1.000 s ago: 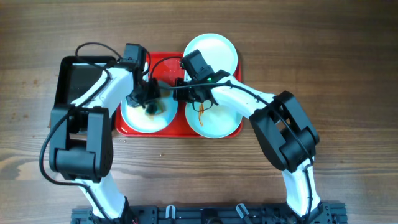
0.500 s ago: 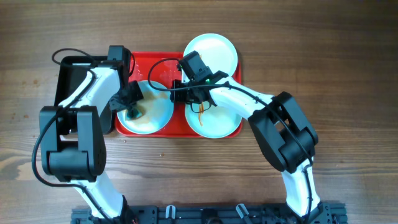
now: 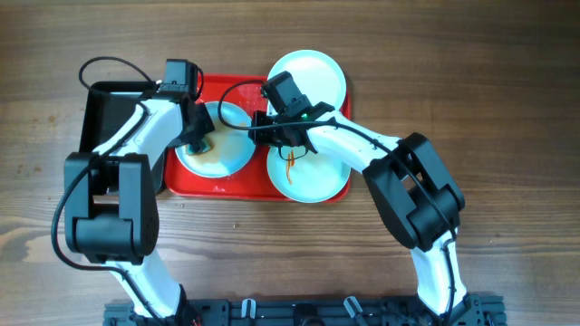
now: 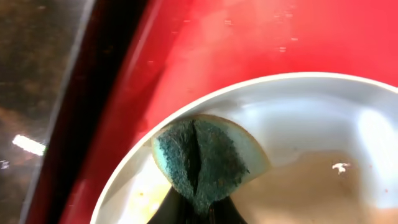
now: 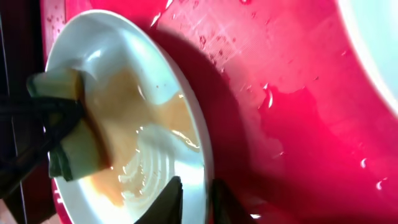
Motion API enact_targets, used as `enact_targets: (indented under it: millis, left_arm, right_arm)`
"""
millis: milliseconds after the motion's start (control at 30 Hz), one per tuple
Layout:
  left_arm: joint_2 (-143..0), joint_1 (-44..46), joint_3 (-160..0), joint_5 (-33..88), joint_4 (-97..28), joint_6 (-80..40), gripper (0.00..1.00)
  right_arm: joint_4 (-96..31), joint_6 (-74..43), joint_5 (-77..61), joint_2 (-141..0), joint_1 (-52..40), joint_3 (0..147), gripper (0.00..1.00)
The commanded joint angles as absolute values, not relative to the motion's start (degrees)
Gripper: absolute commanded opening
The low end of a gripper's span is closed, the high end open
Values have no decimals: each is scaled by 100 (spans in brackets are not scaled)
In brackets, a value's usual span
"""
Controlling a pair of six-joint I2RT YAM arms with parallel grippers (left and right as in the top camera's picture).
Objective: Clean dirty plates on tray and stack at the side
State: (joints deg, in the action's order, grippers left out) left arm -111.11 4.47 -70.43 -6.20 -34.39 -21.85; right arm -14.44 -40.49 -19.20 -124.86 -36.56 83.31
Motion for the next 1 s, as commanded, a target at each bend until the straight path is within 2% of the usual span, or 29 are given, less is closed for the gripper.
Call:
enact_targets:
  millis: [0, 100, 167, 200, 300, 467, 600, 733, 833, 967]
  left_arm:
    - [-11229, 489, -6954, 25, -3343, -2296, 4]
    - [-11229, 489, -6954, 204, -3273, -2296, 4]
    - [-11229, 489, -6954, 242, -3238, -2296, 4]
    - [-11229, 489, -6956, 255, -3208, -2294, 4]
    - [-11227, 475, -7017, 78, -3122, -2231, 4]
    - [-11111, 513, -7640, -880, -3409, -2237, 4]
    - [-10868, 486, -8438, -810, -3938, -2300, 4]
    - [-10490, 329, -9168, -108, -5092, -2915, 4]
    - [-10108, 167, -9227, 143, -5603, -2912, 4]
    - [-9898, -263, -9227, 1, -6178, -2869, 4]
  right_arm:
    - [-1391, -4056, -1761, -12674, -3636, 8368, 20]
    - [-1426, -4069, -1806, -12763, -3667, 8368, 19]
    - [-1459, -4071, -1806, -12770, -3691, 8368, 7]
    - [-1461, -4071, -1815, -12770, -3697, 8368, 5]
    - [-1479, -4073, -1925, -12770, -3699, 8368, 5]
    - [-1549, -4073, -1935, -12770, -3699, 8368, 5]
    - [-1549, -4077, -1938, -12770, -3677, 8368, 4]
    - [-1520, -4075, -1929, -12770, -3673, 8368, 4]
    - [-1562, -4045, -1931, -12759, -3667, 8425, 4]
    - [-2351, -3391, -1522, -12580, -3651, 9096, 5]
